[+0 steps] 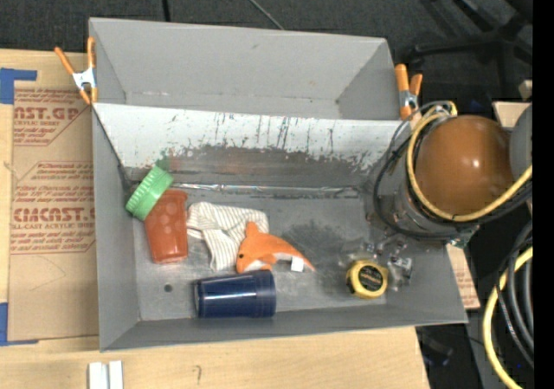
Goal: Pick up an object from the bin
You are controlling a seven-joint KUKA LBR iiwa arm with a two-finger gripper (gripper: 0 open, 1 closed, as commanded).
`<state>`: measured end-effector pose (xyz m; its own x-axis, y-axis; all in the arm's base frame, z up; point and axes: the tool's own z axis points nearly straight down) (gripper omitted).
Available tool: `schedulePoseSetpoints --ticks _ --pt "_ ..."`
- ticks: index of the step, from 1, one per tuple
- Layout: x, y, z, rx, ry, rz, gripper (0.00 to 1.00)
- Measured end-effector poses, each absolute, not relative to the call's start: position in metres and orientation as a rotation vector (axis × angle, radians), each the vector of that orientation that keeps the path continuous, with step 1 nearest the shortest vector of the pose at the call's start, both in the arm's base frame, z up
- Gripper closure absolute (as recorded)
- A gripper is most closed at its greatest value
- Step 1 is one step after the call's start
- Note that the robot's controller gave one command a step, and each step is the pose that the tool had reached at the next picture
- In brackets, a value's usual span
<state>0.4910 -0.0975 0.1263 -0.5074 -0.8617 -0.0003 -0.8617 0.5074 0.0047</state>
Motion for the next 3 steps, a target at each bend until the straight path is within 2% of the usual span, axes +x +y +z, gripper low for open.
schedulePoseSetpoints --ticks 3 --pt "0.491 -0.097 0.166 1.558 -2.728 -0.004 1.0"
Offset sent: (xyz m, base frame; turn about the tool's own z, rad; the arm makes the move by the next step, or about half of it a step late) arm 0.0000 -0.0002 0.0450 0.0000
